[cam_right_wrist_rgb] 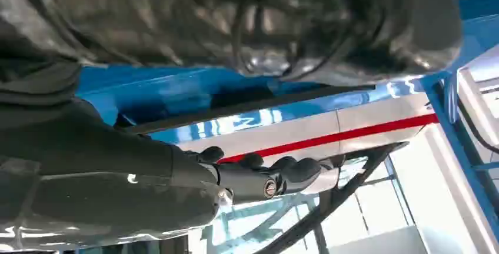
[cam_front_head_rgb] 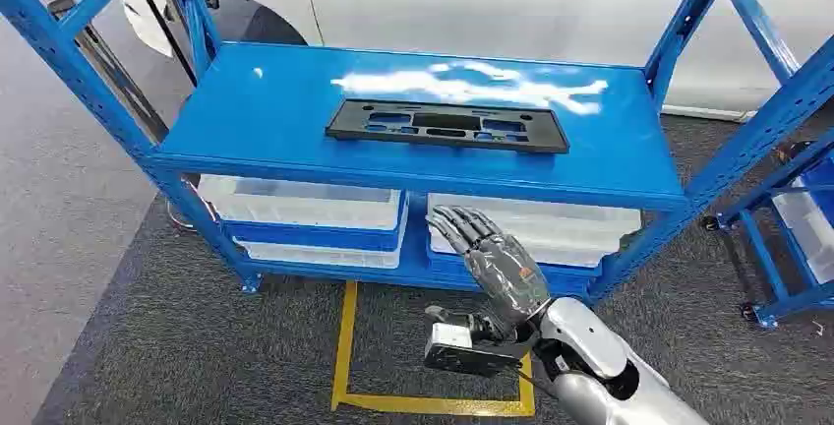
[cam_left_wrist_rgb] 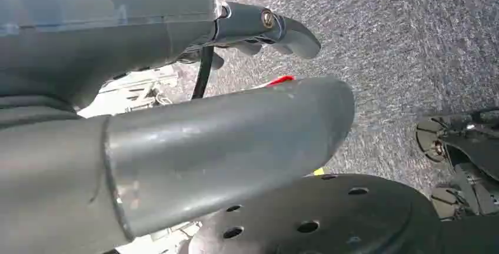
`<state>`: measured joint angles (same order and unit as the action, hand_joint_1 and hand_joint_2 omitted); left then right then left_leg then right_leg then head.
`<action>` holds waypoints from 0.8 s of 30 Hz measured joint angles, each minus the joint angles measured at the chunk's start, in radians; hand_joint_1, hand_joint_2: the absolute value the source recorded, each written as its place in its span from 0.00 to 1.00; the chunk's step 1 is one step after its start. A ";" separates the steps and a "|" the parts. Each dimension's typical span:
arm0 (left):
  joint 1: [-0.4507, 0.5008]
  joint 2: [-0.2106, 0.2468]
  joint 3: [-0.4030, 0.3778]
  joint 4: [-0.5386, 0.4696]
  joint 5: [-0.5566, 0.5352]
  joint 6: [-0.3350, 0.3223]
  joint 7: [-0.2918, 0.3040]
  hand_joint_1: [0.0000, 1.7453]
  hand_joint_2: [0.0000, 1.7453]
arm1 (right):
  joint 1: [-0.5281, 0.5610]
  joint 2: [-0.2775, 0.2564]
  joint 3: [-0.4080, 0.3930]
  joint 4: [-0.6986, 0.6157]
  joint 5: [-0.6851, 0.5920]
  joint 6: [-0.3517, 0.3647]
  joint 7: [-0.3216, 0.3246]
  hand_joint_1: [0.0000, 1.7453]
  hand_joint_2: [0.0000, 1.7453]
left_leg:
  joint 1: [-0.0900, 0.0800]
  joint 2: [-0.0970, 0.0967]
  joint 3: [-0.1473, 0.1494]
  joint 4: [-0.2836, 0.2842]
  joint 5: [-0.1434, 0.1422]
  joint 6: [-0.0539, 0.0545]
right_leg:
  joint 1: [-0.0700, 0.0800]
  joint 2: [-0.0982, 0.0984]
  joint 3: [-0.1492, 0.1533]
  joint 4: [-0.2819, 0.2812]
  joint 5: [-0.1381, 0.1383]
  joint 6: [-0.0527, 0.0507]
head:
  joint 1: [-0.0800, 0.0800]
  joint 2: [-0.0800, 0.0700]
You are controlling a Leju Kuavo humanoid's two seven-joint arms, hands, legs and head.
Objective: Take the parts from the cabinet and place them on the table.
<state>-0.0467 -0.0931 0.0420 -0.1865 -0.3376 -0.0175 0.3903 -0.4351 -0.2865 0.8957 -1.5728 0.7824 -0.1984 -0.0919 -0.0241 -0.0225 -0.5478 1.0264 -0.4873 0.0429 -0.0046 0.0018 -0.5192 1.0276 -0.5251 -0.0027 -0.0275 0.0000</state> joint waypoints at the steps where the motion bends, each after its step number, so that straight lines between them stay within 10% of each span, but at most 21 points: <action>1: 0.000 0.000 0.000 0.000 0.000 -0.001 0.001 0.00 0.00 | 0.000 0.000 0.000 0.001 -0.001 0.000 0.000 0.00 0.00 | 0.000 0.000 0.000 0.000 0.000 0.000 | 0.000 0.000 0.000 0.000 0.000 0.000 | 0.000 0.000; 14: 0.000 0.003 -0.001 0.003 0.000 -0.002 0.007 0.00 0.00 | 0.004 -0.005 -0.001 0.007 -0.013 -0.009 -0.009 0.00 0.00 | -0.002 0.000 -0.001 0.003 -0.001 0.002 | -0.005 0.001 0.000 -0.005 0.003 0.006 | 0.000 0.000; 20: -0.001 0.003 -0.001 0.003 0.000 -0.002 0.007 0.00 0.00 | 0.005 -0.006 -0.005 0.007 -0.013 -0.010 -0.009 0.00 0.00 | 0.007 0.004 0.008 -0.021 0.010 0.025 | -0.003 0.002 0.003 -0.008 0.000 0.026 | 0.000 0.000; 24: -0.003 0.003 -0.001 0.003 0.001 -0.002 0.009 0.00 0.00 | 0.010 -0.015 -0.007 0.010 -0.013 -0.013 -0.010 0.00 0.00 | 0.007 0.007 0.014 -0.028 0.009 0.032 | -0.005 0.001 -0.145 0.245 -0.094 0.029 | 0.003 0.000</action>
<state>-0.0492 -0.0896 0.0412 -0.1831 -0.3365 -0.0198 0.3990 -0.4254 -0.3018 0.8885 -1.5633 0.7698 -0.2117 -0.1019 -0.0176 -0.0159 -0.5339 0.9988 -0.4780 0.0750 -0.0092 0.0027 -0.6643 1.2729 -0.6192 0.0261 -0.0244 0.0000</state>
